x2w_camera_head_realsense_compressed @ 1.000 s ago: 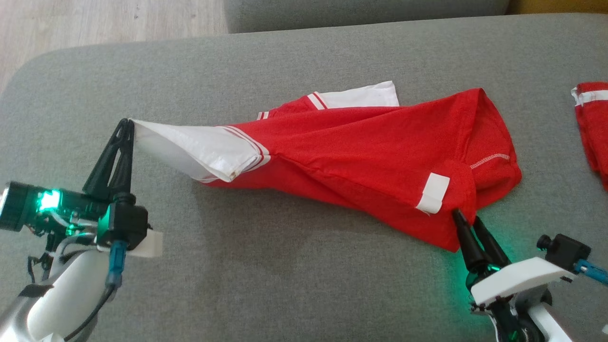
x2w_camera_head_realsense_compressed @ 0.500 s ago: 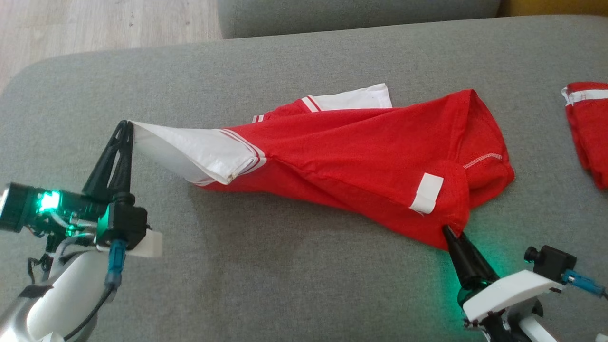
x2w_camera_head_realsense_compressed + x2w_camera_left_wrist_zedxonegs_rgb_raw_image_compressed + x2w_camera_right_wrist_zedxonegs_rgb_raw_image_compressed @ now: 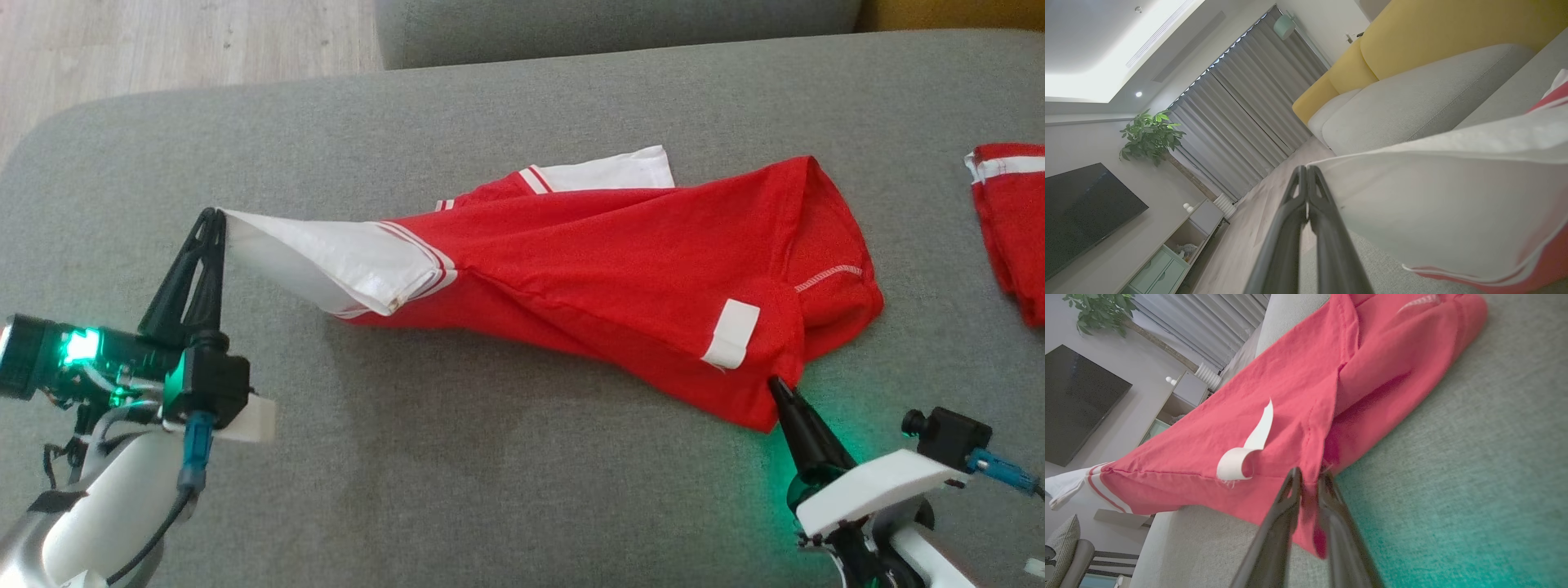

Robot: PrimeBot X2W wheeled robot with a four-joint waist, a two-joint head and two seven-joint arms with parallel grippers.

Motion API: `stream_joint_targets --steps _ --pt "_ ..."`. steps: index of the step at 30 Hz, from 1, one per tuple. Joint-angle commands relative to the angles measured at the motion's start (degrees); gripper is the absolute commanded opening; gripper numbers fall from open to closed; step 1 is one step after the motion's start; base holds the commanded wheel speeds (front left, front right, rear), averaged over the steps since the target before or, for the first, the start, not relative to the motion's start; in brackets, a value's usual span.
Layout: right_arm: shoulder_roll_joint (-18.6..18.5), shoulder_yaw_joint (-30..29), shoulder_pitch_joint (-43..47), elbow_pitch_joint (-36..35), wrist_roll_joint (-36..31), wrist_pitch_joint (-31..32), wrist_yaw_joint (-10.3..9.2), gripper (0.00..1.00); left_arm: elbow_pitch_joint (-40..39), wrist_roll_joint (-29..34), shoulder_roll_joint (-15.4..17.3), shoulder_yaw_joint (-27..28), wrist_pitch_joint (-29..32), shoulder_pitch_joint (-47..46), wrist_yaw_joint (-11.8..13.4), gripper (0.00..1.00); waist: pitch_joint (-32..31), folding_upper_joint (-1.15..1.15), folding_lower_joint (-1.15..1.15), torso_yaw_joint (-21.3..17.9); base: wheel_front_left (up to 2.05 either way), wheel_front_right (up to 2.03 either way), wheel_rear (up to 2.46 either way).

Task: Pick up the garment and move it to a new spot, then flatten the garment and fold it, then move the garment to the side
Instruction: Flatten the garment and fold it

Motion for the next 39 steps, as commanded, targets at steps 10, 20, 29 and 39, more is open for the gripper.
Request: stream_joint_targets --steps 10,20,29,39 --pt "-5.83 -2.12 -0.89 -6.76 1.14 -1.7 0.43 0.0 -3.96 -2.59 2.45 3.61 -1.53 -3.49 0.16 0.0 -2.93 0.0 0.0 0.03 0.0 0.0 0.0" --pt "-21.95 -15.81 -6.87 -22.85 -9.15 0.98 0.43 0.0 -16.95 -7.57 4.7 8.67 -3.3 -13.43 -9.48 0.0 -9.38 0.0 0.0 -1.91 0.0 0.0 0.0" --pt "-27.73 -23.54 -23.87 -28.03 -14.39 14.04 0.43 0.0 -14.23 -10.16 2.09 9.87 -1.39 -34.61 -18.62 0.0 -10.06 0.0 0.0 -1.6 0.0 0.0 0.0" --pt "-18.72 -12.46 -45.43 -10.63 -18.77 21.32 0.43 0.0 11.26 -11.7 -4.44 5.97 1.3 -51.96 -27.14 0.0 0.41 0.0 0.0 -0.61 0.0 0.0 0.0"
